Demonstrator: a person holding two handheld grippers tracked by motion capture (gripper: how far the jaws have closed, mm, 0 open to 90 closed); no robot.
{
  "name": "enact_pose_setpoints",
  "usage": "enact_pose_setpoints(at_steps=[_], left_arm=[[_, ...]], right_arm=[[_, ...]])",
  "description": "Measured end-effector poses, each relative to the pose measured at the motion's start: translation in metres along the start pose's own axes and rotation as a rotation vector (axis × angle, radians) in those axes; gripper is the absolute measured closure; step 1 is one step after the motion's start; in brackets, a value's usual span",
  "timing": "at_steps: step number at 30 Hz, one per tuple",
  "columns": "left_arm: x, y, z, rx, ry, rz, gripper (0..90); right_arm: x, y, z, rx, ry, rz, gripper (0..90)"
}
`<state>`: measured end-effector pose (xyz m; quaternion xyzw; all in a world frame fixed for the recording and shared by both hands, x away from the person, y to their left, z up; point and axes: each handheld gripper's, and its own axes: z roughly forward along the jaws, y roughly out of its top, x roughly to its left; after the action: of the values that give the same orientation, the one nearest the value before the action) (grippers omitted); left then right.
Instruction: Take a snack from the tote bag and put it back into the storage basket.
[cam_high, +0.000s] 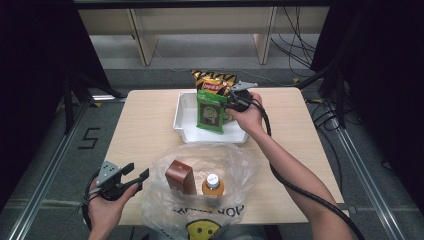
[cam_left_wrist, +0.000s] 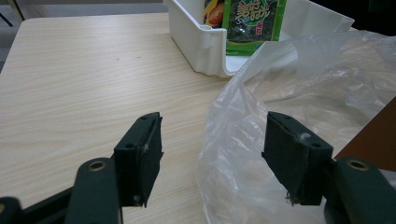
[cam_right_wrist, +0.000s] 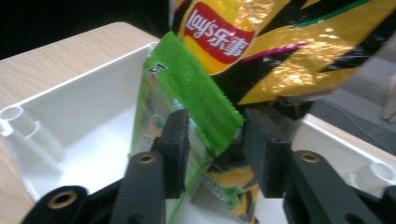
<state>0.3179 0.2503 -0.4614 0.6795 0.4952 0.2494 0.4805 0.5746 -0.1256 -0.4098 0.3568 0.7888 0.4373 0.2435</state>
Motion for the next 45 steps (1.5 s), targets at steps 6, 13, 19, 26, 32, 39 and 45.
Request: enact_pose_setpoints(at_steps=[6,13,19,26,32,39,45], left_arm=[[-0.001,0.0,-0.001,0.003,0.007,0.004,36.7],[0.001,0.0,-0.001,-0.003,0.006,0.0,36.8],[0.0,0.001,-0.001,-0.007,0.007,-0.002,36.8],[0.001,0.001,-0.003,-0.004,0.009,0.0,36.8],[0.001,0.001,-0.002,-0.007,0.007,0.0,36.8],[0.001,0.001,-0.002,-0.008,0.007,-0.001,36.8],[0.001,0.001,-0.003,-0.008,0.007,0.0,36.8]], right_arm=[[0.0,-0.007,-0.013,-0.017,-0.036,0.035,57.6],[0.003,-0.013,-0.021,0.009,0.04,0.065,83.5],[0.009,-0.012,-0.015,0.047,0.085,0.064,89.3],[0.009,-0.012,-0.003,0.076,0.071,0.073,89.1],[0.003,-0.009,0.001,0.072,0.054,0.053,89.0],[-0.001,-0.007,0.005,0.078,0.032,0.051,88.1],[0.0,-0.006,0.004,0.065,0.033,0.063,85.1]])
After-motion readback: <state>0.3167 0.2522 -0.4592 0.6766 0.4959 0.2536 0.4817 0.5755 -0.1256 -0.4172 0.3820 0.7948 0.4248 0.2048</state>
